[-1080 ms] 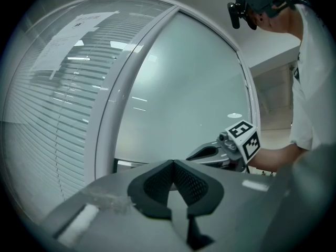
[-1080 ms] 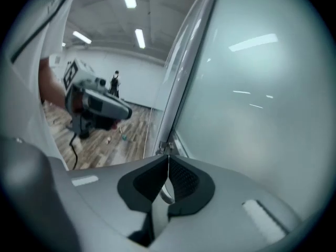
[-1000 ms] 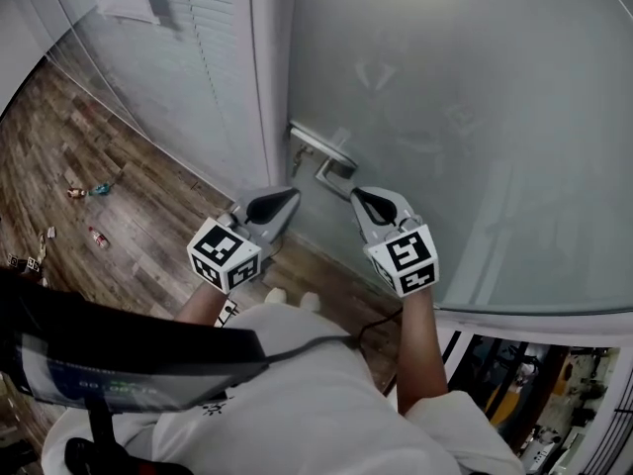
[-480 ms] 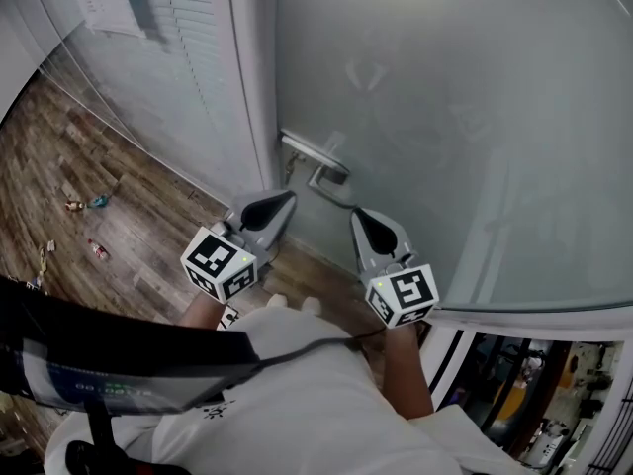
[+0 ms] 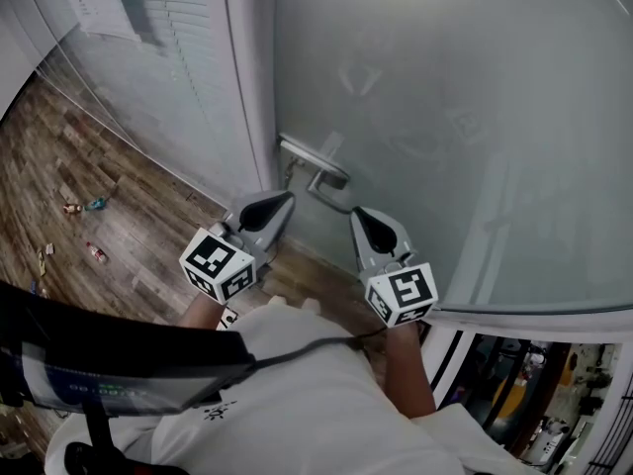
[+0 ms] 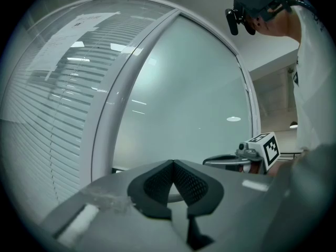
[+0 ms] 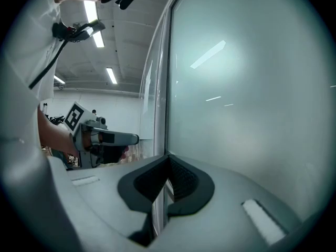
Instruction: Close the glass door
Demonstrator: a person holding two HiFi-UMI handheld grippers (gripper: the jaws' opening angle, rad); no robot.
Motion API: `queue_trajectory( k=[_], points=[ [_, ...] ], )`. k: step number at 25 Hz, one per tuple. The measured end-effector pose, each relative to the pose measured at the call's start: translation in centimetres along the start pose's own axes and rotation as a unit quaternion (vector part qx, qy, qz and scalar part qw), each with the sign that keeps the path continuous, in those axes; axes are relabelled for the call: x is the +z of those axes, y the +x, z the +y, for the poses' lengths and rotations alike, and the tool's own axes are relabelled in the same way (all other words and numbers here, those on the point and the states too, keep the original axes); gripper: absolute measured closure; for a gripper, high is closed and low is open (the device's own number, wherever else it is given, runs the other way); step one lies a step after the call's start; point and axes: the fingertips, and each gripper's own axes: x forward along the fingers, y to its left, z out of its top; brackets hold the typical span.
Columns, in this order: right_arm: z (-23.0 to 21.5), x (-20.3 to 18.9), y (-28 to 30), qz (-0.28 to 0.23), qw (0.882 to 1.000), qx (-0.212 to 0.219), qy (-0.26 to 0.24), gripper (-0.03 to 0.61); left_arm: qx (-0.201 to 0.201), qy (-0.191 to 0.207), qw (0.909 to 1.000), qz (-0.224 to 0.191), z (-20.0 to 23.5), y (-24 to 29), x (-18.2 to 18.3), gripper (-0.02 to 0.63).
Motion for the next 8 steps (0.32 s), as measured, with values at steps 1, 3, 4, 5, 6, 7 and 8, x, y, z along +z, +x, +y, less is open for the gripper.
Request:
queue_trajectory(
  k=[1,3,4,5,6,7,8],
  points=[
    [0.0,0.0,0.2,0.003,1.0,0.0,-0.001,0.571,0.001,-0.001,1.0,0.001,0.2,0.0,0.0,0.608],
    [-0.1,0.3,0.6,0.006,1.0,0.0,-0.003,0.571,0.001,-0.002,1.0,0.002,0.7,0.0,0.2,0.608],
    [-0.2,0.6,0.8,0.007,1.0,0.0,-0.004,0.571,0.002,-0.002,1.0,0.003,1.0,0.1,0.5,0.608],
    [-0.3,0.9,1.0,0.008,1.0,-0.001,-0.005,0.571,0.001,-0.002,1.0,0.002,1.2,0.2,0.8,0.609],
    [-0.4,1.1,1.2,0.008,1.0,-0.001,-0.006,0.571,0.001,-0.002,1.0,0.002,1.3,0.3,1.0,0.608],
    [-0.5,1.3,1.3,0.009,1.0,-0.002,-0.007,0.571,0.0,-0.001,1.0,0.001,1.4,0.3,1.3,0.608],
    [-0.5,1.6,1.4,0.009,1.0,-0.003,-0.008,0.571,-0.001,-0.001,1.0,0.001,1.5,0.4,1.6,0.609]
  ],
)
